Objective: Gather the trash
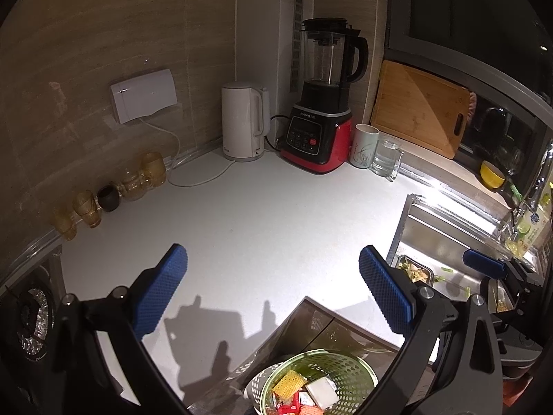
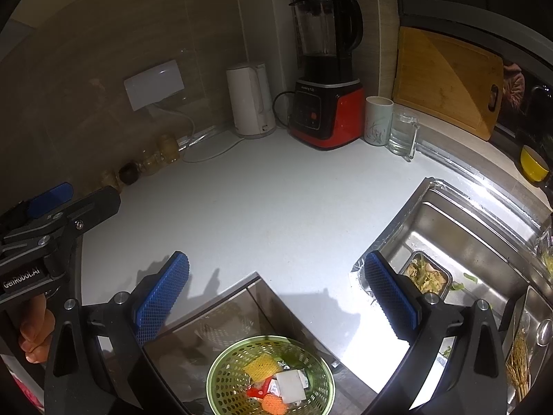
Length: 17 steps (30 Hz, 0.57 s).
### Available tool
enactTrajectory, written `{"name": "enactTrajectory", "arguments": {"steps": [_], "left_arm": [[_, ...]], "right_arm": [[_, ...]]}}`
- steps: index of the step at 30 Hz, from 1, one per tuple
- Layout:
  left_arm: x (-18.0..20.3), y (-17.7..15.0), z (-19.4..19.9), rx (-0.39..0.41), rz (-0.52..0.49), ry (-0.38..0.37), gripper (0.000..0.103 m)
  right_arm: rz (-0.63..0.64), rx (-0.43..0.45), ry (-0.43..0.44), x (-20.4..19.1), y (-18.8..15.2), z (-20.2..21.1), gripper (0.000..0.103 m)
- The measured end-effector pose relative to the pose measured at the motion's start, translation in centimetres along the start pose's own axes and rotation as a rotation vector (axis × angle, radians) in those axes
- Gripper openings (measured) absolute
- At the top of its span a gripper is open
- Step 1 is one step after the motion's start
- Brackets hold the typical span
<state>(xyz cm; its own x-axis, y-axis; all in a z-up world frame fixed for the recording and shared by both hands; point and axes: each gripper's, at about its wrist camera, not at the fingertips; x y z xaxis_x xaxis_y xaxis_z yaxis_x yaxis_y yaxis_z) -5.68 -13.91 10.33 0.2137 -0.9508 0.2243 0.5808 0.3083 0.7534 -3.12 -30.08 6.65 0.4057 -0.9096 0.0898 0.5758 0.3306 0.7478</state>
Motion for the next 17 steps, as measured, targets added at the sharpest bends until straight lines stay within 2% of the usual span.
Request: {"name": "enactTrajectory", "arguments": {"steps": [5, 17], "left_arm": [[-0.21, -0.08, 0.18, 0.024, 0.006, 0.021, 0.095], [-0.59, -0.02, -0.46, -0.023, 0.005, 0.001, 0.095]], "right_arm": [[-0.001, -0.005, 0.002, -0.12, 0.06, -0.15, 0.101], [-0.001, -0.01, 0.006, -0.58, 0.06, -0.29, 0.101]]}}
Point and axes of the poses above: each gripper's, at about its wrist camera, not at the fingertips, and z roughly against the way its jaws point, x to its right, y to its top, and after that the axes turned 14 degrees about z, right-handed
